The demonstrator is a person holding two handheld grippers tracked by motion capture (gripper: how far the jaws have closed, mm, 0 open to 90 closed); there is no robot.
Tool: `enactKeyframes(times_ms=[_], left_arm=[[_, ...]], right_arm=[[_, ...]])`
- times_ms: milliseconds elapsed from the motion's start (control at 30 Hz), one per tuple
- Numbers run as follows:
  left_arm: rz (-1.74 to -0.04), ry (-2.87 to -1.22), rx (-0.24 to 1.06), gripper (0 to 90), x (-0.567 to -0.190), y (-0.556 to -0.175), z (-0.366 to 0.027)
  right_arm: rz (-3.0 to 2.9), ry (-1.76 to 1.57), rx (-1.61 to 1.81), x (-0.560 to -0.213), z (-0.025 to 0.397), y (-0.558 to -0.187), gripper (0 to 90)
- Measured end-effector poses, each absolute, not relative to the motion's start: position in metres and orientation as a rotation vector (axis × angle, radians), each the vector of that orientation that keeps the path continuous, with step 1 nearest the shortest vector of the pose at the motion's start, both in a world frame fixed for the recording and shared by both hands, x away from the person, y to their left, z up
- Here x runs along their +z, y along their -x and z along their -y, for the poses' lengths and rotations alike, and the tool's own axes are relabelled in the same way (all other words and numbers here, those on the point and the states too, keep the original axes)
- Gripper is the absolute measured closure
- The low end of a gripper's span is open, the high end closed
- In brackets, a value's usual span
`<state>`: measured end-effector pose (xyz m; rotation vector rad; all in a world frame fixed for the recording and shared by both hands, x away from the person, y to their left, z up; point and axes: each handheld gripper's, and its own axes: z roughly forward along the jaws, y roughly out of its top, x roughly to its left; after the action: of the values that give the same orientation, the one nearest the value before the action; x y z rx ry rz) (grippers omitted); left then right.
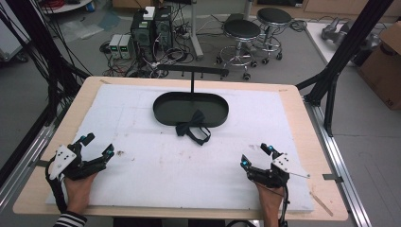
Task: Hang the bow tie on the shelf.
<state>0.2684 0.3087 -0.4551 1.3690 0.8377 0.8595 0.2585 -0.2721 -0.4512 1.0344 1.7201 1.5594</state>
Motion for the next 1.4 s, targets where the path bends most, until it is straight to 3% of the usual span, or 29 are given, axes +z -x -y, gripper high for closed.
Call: enactKeyframes(times_ms=[1400], left_arm=[[-0.846,-1.379,0.868,15.9,-0.4546,-0.2688,-0.3072]], right_arm=[[-1.726,-1.013,1.518,-0.4509,0.2686,-0.2577,11.7]])
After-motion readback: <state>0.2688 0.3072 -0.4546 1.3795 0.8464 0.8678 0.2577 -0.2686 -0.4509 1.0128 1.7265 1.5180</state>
